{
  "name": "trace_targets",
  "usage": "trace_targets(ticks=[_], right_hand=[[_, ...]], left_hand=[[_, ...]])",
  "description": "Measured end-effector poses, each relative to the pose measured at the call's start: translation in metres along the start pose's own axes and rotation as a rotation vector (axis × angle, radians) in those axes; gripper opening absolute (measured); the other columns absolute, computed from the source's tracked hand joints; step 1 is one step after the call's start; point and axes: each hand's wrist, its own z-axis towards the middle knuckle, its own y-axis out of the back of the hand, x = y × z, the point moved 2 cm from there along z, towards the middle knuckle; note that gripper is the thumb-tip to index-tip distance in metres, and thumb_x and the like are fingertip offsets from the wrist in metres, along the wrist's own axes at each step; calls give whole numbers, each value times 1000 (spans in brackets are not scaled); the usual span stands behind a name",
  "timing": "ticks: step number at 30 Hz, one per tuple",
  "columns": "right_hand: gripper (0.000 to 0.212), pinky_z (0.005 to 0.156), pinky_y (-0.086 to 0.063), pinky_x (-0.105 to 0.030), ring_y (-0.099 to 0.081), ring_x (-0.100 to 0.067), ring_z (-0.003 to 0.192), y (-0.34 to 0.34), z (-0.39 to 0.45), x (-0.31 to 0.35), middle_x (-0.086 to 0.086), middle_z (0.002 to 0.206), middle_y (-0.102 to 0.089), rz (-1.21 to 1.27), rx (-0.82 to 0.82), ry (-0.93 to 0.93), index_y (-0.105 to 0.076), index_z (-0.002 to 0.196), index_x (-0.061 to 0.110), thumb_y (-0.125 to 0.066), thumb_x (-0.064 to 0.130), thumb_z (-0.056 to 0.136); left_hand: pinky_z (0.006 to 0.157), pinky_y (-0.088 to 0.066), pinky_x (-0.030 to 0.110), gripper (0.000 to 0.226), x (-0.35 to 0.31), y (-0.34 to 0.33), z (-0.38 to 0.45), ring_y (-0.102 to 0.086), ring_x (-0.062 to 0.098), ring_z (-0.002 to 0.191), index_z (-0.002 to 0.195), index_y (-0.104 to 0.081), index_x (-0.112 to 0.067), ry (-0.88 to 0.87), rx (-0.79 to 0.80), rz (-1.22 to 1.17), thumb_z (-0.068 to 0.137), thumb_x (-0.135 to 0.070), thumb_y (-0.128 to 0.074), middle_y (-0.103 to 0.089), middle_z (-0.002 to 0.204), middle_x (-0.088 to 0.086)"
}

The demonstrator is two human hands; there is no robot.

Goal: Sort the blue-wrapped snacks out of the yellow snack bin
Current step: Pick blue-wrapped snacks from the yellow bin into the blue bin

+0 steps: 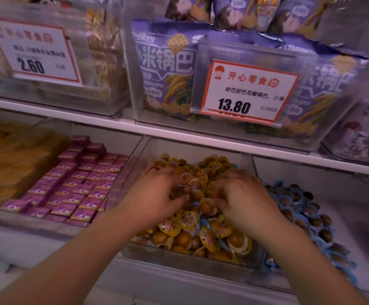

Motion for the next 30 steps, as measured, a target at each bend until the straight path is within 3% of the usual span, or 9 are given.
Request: trace_targets(ticks=[2,4,7,12,14,15,19,23,30], right_hand=[[20,88,-46,-37,-55,-18,101,8,-3,-2,7,98,-62,231,-110,-40,-58,71,33,-70,41,85],[23,79,-51,-38,-60,-15,89,12,-7,-4,7,90,-67,387,-202,-87,-57,68,34,-71,39,86],[20,65,-50,-36,-61,-13,72,12,-11,-3,9,76,-67,385,-301,-82,-58,72,30,-69,35,88],[11,48,-43,-37,-60,-26,65,-2,-12,5,0,66,-56,44,-230,87,-51,90,22,-59,30,90],[22,39,-25,-32,-61,-28,66,-15,-13,12,2,65,-52,-85,-126,173,-45,105,24,-58,22,88],[27,41,-20,-30,-61,-29,71,-21,-12,15,0,71,-56,-102,-90,208,-45,111,25,-57,20,88],[32,66,-34,-34,-51,-29,107,-37,0,22,-5,106,-62,-10,31,160,-51,127,29,-51,28,95],[35,66,-38,-35,-54,-27,105,-39,2,24,-3,102,-65,91,50,90,-57,122,35,-50,52,93],[37,75,-53,-35,-63,-16,98,-39,2,26,7,102,-69,373,-65,-49,-58,121,38,-64,36,85]], left_hand=[[86,-48,26,35,-5,4,-4,-61,9,98,109,-71,-37,-10,-92,-142,78,-52,-61,-63,101,-18],[77,-39,3,33,-8,6,-6,-59,-1,96,105,-71,-37,29,-167,-276,76,-51,-63,-60,92,-27],[73,-33,-6,33,-6,6,-9,-57,-5,101,104,-72,-38,86,-181,-305,76,-52,-63,-66,95,-29],[91,-47,31,40,-16,-9,-9,-61,13,102,111,-68,-39,-28,57,-12,78,-57,-53,-70,107,-14],[95,-42,36,44,-18,-9,-6,-58,18,105,113,-66,-37,-35,85,109,78,-57,-47,-69,110,-11],[97,-40,36,44,-16,-7,-4,-57,19,107,113,-65,-36,-24,79,158,79,-57,-46,-67,113,-11],[102,-35,35,42,-3,1,-12,-53,18,112,116,-63,-38,8,73,285,82,-59,-47,-60,119,-13],[106,-35,36,42,-2,4,-19,-52,20,116,123,-63,-42,-6,65,269,87,-57,-49,-57,129,-15],[97,-43,35,35,-3,11,-18,-57,18,109,120,-65,-38,21,-33,68,90,-49,-54,-61,121,-15]])
